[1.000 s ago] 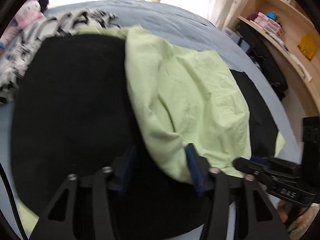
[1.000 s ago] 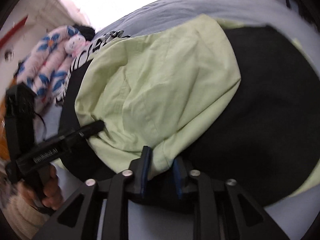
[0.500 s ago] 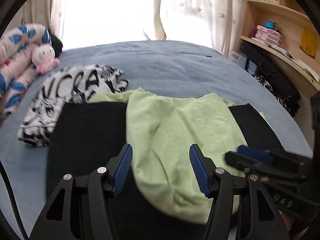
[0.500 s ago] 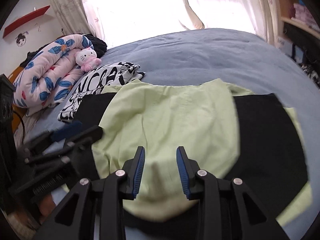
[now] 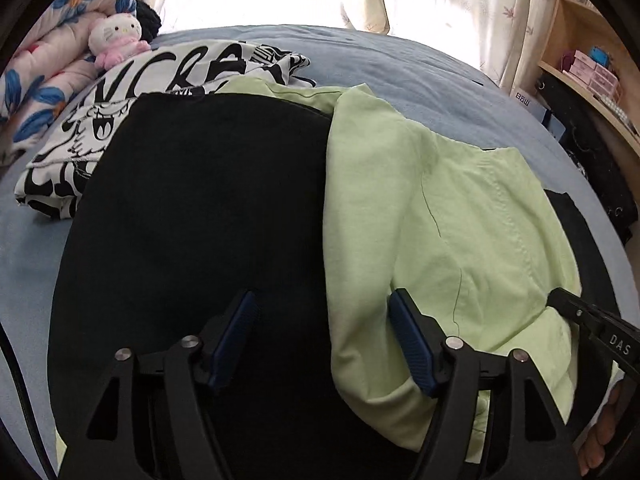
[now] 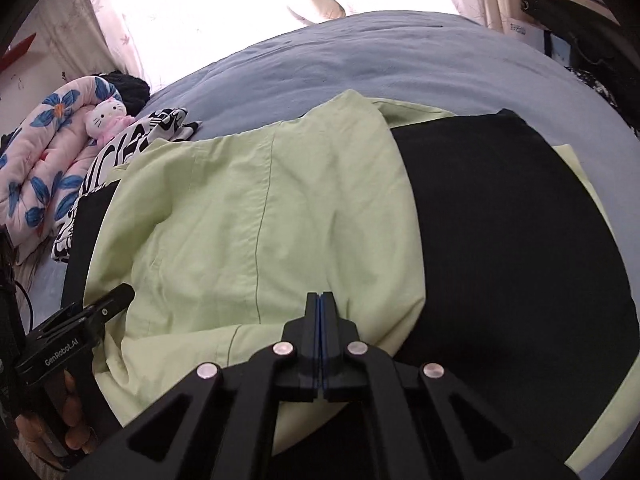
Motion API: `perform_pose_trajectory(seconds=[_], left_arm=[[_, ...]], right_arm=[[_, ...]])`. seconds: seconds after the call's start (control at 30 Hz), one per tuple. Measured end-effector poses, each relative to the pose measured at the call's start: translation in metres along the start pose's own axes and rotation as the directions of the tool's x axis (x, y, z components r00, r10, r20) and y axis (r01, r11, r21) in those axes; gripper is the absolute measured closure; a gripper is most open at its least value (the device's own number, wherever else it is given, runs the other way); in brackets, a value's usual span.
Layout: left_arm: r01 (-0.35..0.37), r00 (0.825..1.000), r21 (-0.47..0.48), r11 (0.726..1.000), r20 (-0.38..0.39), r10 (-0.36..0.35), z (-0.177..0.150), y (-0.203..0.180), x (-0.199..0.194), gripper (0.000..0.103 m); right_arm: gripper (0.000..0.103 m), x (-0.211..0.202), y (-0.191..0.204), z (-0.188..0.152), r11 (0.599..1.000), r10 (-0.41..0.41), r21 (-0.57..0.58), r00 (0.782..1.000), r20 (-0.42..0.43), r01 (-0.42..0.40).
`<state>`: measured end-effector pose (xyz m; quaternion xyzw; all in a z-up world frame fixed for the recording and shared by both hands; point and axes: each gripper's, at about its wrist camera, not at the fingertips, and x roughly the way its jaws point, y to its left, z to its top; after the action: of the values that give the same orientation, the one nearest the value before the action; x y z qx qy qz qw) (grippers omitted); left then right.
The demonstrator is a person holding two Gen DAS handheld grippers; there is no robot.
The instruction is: Fold large clothes
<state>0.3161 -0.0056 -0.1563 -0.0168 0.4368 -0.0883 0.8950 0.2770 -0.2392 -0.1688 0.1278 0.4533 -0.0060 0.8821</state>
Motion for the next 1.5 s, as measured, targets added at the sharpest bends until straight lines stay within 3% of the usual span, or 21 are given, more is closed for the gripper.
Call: perform_pose_trajectory(seconds=[0.23,0.4,0.53,0.7,0.9,0.97,1.03,1.13,1.27,1.5], left_arm=[[0.003,1.0,-0.021,1.0,-0.003,-0.003,-0.001,0.005,-0.003,0.031],[-0.014,0.998,-0.043,0.999,-0.054,0.011,0.0,0.005,-0.009,0.031],[-0.01,0.998,-0.041,0.999,-0.069,0.007,-0.004,0.003,-0.036,0.031],[-0.022,1.0,-0.033,0.999,-0.023,0.021,-0.012,0.002,-0.093,0.031],[-0.047,0.998,-0.038,0.998,0.042,0.049,-0.025,0.007,-0.181,0.031],[-0.058,0.997,-0.035,0.998,0.053,0.059,-0.03,0.008,-0.207,0.031],[-0.064,0.996,-0.032,0.997,0.064,0.066,-0.036,0.012,-0.229,0.031],[-0.056,0.995,-0.021,0.998,0.084,0.057,-0.05,0.017,-0.262,0.031],[-0.038,0.994,-0.013,0.999,0.098,0.039,-0.067,0.02,-0.292,0.031],[0.007,0.996,0.012,1.0,0.087,-0.008,-0.095,0.015,-0.312,0.031]], right_arm=[[0.1,-0.002,0.007,-0.004,1.0,-0.014,0.008,1.0,0.005,0.014],[0.095,-0.011,0.006,-0.006,0.997,0.024,0.068,1.0,-0.008,-0.023],[0.094,-0.037,0.011,-0.009,0.996,0.038,0.083,0.999,0.012,-0.039],[0.094,-0.088,0.023,-0.012,0.994,0.067,0.077,0.995,0.075,-0.073],[0.092,-0.18,0.038,-0.017,0.995,0.081,0.041,0.976,0.202,-0.091],[0.081,-0.213,0.044,-0.023,0.995,0.083,0.024,0.965,0.25,-0.092],[0.059,-0.248,0.049,-0.031,0.996,0.077,0.012,0.949,0.305,-0.084],[0.051,-0.299,0.056,-0.049,0.999,0.046,-0.021,0.922,0.385,-0.042],[0.049,-0.34,0.06,-0.067,0.999,0.02,-0.032,0.912,0.411,-0.007],[0.049,-0.374,0.053,-0.101,0.997,-0.037,-0.047,0.924,0.38,0.059]])
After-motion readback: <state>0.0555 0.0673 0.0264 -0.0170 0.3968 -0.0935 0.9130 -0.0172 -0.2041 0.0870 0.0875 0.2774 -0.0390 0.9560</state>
